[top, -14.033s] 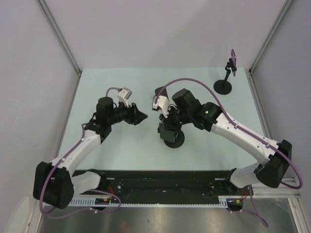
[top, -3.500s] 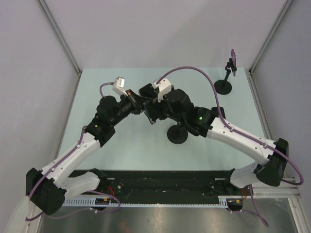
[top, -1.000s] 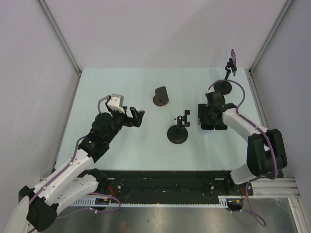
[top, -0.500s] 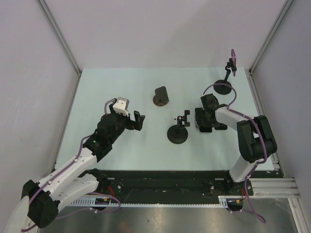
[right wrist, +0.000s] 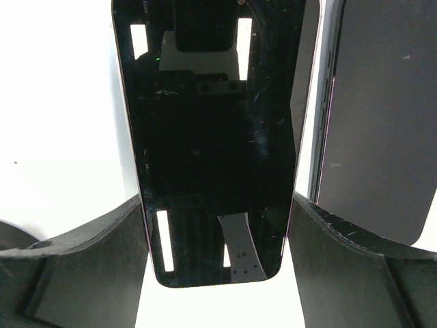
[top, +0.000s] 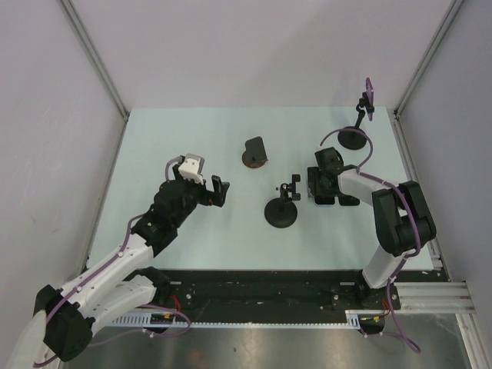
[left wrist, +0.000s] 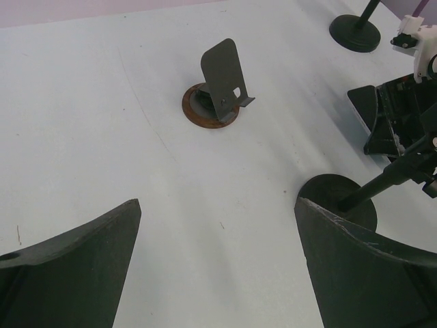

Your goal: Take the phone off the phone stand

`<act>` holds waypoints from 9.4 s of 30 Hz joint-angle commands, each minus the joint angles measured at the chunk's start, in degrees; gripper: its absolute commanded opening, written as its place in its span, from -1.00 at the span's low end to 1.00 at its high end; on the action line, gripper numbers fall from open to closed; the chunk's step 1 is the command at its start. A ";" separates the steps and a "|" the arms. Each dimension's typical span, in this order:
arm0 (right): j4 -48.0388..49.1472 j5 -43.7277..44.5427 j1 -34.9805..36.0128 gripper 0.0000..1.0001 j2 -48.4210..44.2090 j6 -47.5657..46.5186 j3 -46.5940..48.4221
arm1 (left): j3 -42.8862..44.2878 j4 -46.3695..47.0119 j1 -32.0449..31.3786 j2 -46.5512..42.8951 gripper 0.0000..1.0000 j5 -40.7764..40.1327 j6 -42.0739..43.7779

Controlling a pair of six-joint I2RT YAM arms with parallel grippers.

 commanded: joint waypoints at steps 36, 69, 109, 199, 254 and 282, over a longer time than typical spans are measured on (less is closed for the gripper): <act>-4.20 9.28 1.01 0.56 1.43 -1.93 0.18 | -0.26 3.03 0.27 -1.16 1.00 0.17 0.90; -6.22 -24.76 -2.69 0.68 -40.66 -7.28 0.18 | 14.07 2.41 -11.59 11.59 1.00 8.35 -11.14; -4.91 -18.78 16.74 -1.00 -28.89 -18.28 3.60 | 6.60 -7.96 -10.27 -5.02 1.00 -10.37 2.30; -10.69 -16.31 10.59 0.74 9.61 -23.12 55.11 | 0.71 -8.57 -0.08 -10.03 1.00 -9.94 5.56; -1.48 -15.07 -12.36 -1.00 14.36 -22.67 63.13 | 1.85 -8.31 6.43 -7.22 1.00 -5.46 4.60; -1.29 10.94 22.09 -1.00 -18.87 -7.57 27.08 | 6.42 -8.13 3.36 -4.06 1.00 8.59 2.75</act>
